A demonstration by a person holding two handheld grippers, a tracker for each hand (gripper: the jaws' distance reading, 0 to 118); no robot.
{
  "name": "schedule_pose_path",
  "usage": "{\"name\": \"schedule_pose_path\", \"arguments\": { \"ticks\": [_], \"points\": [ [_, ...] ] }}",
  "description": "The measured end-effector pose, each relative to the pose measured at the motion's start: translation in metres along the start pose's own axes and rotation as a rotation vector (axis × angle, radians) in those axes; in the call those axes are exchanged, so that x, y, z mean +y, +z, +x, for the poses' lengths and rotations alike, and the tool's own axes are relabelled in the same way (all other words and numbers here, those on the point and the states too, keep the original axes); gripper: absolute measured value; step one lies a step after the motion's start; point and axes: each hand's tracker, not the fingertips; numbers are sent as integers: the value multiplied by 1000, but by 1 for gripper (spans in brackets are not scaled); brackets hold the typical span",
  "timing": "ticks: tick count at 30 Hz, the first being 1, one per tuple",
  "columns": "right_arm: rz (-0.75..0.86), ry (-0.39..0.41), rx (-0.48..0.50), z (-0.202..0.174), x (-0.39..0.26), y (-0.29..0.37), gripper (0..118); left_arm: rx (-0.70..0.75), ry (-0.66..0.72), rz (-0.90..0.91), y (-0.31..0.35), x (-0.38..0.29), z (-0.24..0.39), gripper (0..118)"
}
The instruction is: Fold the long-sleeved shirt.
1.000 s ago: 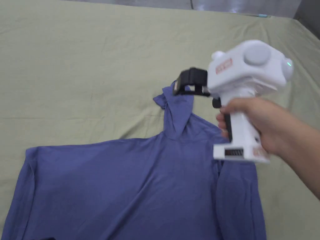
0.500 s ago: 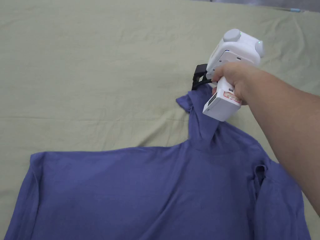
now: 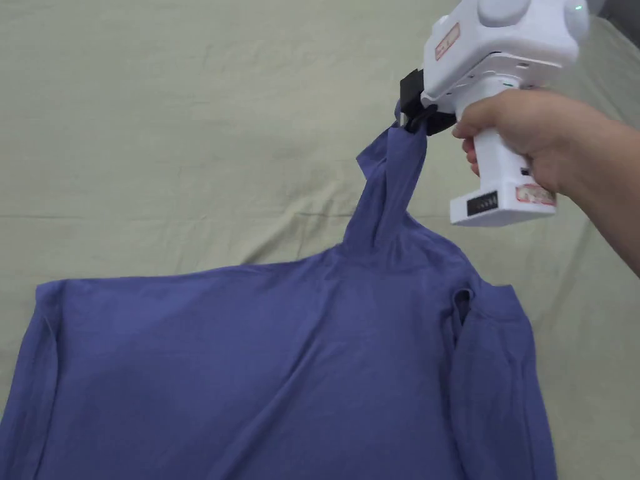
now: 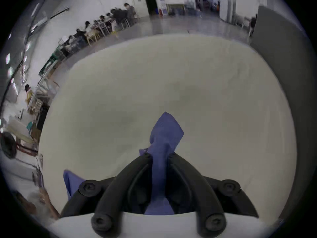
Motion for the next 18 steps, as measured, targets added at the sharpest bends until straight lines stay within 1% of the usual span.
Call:
{"name": "schedule_pose_path", "arguments": {
  "ticks": [2, 4, 5, 7, 8, 9, 10, 13, 15, 16, 17, 18],
  "points": [
    [29, 16, 7, 1, -35, 33, 12, 0, -6, 9, 3, 1, 1, 0],
    [48, -10, 15, 3, -77, 54, 12, -9, -15, 18, 7, 0, 1, 0],
    [57, -32, 4, 4, -99, 64, 12, -9, -18, 21, 9, -1, 2, 0],
    [80, -104, -7, 3, -147, 77, 12, -15, -17, 26, 12, -4, 2, 0],
    [75, -110, -43, 2, -171, 81, 12, -17, -16, 26, 13, -5, 2, 0],
    [75, -136, -64, 1, -190, 82, 12, -20, -15, 28, 15, -7, 2, 0],
    [68, -176, -73, 2, -211, 82, 12, -23, -13, 29, 16, -10, 3, 0],
    [18, -348, -89, 7, -268, 75, 12, -32, -10, 23, 17, -14, 4, 0],
    [-30, -374, -95, 9, -291, 65, 12, -34, -12, 16, 15, -17, 5, 0],
    [-45, -406, -114, 10, -301, 60, 12, -35, -15, 14, 14, -18, 6, 0],
    [-46, -398, -108, 11, -307, 52, 12, -36, -16, 11, 13, -18, 5, 0],
    [-51, -388, -106, 13, -312, 44, 15, -34, -14, 8, 11, -19, 5, 0]
  ]
}}
